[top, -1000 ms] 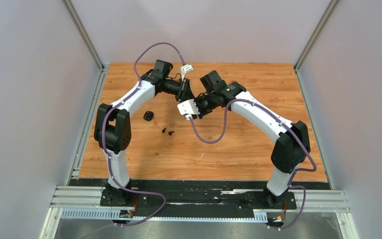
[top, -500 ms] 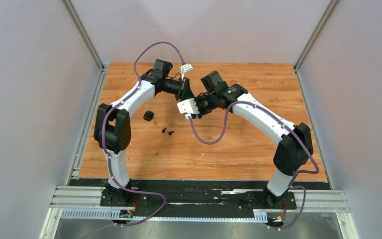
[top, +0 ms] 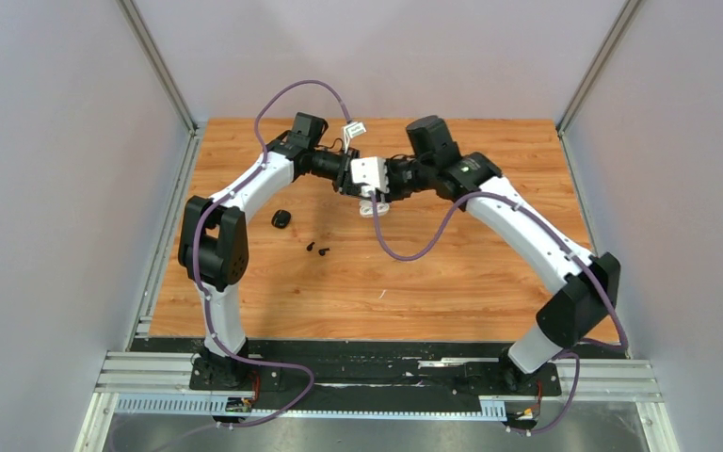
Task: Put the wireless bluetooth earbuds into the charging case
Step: Insert the left earbud into the left side groove of the charging case, then place the charging case with the earbuds at the center of the board.
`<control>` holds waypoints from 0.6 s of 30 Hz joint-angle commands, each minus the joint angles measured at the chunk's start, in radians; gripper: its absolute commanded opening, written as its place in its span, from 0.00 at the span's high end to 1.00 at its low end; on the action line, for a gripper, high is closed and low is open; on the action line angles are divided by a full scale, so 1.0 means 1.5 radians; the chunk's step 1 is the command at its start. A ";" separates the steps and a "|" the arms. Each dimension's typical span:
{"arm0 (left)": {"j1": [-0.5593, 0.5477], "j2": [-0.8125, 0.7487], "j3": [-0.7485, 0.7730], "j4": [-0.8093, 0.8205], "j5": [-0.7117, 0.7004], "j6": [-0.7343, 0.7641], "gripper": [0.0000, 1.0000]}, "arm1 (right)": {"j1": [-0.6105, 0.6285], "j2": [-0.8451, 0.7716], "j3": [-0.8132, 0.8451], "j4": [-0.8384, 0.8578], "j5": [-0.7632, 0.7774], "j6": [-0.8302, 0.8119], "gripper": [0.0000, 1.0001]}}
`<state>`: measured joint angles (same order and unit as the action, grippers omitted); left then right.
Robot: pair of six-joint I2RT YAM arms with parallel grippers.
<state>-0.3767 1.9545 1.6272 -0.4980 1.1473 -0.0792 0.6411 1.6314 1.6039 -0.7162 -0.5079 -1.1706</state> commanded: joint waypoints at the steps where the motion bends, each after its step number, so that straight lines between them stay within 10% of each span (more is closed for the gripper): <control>1: -0.004 -0.023 0.037 -0.009 0.035 0.022 1.00 | -0.049 -0.087 0.018 0.058 -0.061 0.172 0.64; 18: -0.007 0.155 0.044 0.003 0.041 0.067 1.00 | -0.253 -0.146 -0.169 0.090 -0.126 0.500 0.58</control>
<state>-0.3794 2.1105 1.6455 -0.5072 1.1858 -0.0143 0.3260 1.4384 1.3602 -0.6144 -0.6586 -0.5407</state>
